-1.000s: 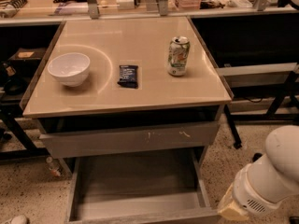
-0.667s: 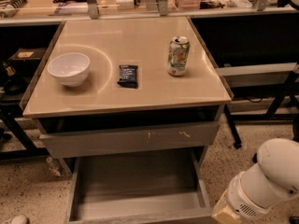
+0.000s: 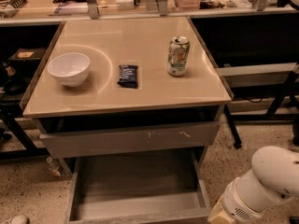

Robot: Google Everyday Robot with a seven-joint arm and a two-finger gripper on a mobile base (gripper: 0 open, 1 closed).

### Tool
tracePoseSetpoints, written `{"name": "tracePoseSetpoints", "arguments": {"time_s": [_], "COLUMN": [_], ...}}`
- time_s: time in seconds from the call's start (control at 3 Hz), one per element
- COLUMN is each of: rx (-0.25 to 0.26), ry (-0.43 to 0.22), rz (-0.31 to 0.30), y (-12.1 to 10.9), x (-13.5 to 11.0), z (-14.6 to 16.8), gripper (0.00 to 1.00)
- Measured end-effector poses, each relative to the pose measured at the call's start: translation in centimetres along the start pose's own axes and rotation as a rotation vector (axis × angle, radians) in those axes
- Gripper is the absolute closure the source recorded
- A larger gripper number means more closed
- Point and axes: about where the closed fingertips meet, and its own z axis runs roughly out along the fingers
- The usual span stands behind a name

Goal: Close middle drawer

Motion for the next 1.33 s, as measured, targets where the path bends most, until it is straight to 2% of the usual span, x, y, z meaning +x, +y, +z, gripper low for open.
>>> {"name": "tracePoseSetpoints", "arguments": {"time_s": [0.33,0.67,1.0,1.33], "rx": [-0.034,-0.094,-0.097,-0.075], "ry": [0.002,0.031,0.01,0.002], "rz": [0.009,0.051,0.099,0.114], "y": [0.3,1.3,0.4,-0.8], "x": [0.3,1.4,1.1,0.4], "z": [1.6,7.6,12.9,15.5], "gripper": [1.0,1.0,1.0,1.0]}}
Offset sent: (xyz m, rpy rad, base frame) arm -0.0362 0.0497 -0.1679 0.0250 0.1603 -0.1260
